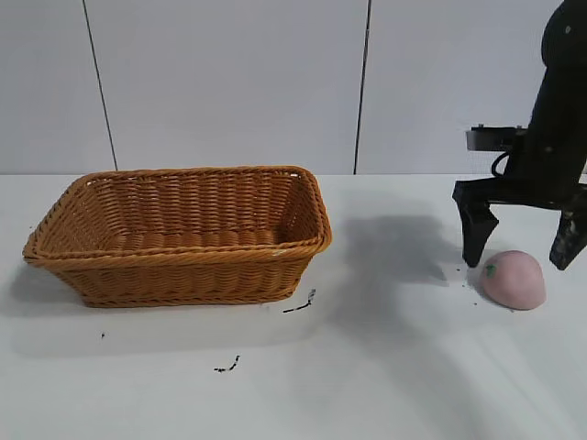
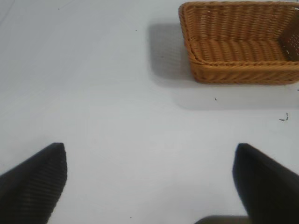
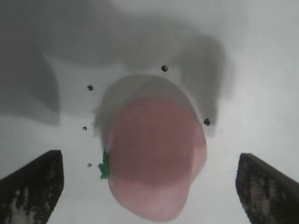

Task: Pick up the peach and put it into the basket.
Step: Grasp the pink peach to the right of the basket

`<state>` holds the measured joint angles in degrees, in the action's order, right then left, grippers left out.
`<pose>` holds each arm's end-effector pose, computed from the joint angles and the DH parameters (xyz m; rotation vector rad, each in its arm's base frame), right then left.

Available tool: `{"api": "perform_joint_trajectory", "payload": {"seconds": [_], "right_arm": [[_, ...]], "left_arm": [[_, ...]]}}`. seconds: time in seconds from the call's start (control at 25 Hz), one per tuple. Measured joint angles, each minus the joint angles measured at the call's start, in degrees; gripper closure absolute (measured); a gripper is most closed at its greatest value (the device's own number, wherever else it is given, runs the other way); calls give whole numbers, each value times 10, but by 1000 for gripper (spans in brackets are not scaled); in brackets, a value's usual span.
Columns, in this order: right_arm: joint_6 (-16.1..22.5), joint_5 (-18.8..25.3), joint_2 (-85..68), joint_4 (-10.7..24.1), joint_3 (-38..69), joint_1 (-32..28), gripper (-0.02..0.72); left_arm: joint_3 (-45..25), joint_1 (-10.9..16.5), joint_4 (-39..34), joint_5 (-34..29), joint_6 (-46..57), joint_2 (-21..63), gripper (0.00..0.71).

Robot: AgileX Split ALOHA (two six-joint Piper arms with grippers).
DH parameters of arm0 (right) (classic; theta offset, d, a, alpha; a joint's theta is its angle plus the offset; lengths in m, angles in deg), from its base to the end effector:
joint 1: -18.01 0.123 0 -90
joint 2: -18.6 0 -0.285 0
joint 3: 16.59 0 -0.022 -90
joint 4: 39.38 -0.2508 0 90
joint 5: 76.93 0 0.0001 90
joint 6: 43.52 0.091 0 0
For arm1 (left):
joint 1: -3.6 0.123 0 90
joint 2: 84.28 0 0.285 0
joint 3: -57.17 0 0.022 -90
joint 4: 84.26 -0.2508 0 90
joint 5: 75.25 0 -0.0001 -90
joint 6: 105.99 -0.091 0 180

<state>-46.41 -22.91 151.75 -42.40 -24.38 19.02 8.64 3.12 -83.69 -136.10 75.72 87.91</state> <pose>0.4130 0.0112 0.1128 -0.0584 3.1288 0.0667 -0.0049 -0.0008 0.2774 -0.0215 2.0454 -0.0358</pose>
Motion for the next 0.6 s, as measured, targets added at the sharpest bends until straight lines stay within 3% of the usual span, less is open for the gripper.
{"api": "perform_joint_trajectory", "payload": {"seconds": [0.04, 0.12, 0.16, 0.28, 0.32, 0.6], "right_arm": [[0, 1, 1, 0, 0, 0, 41], [0, 1, 1, 0, 0, 0, 169], [0, 1, 1, 0, 0, 0, 251], [0, 12, 0, 0, -1, 0, 617], [0, 15, -2, 0, -2, 0, 673], [0, 36, -52, 0, -3, 0, 680]], "left_arm": [[0, 0, 0, 0, 0, 0, 17], [0, 0, 0, 0, 0, 0, 17], [0, 0, 0, 0, 0, 0, 17], [0, 0, 0, 0, 0, 0, 17], [0, 0, 0, 0, 0, 0, 17], [0, 0, 0, 0, 0, 0, 17]]}}
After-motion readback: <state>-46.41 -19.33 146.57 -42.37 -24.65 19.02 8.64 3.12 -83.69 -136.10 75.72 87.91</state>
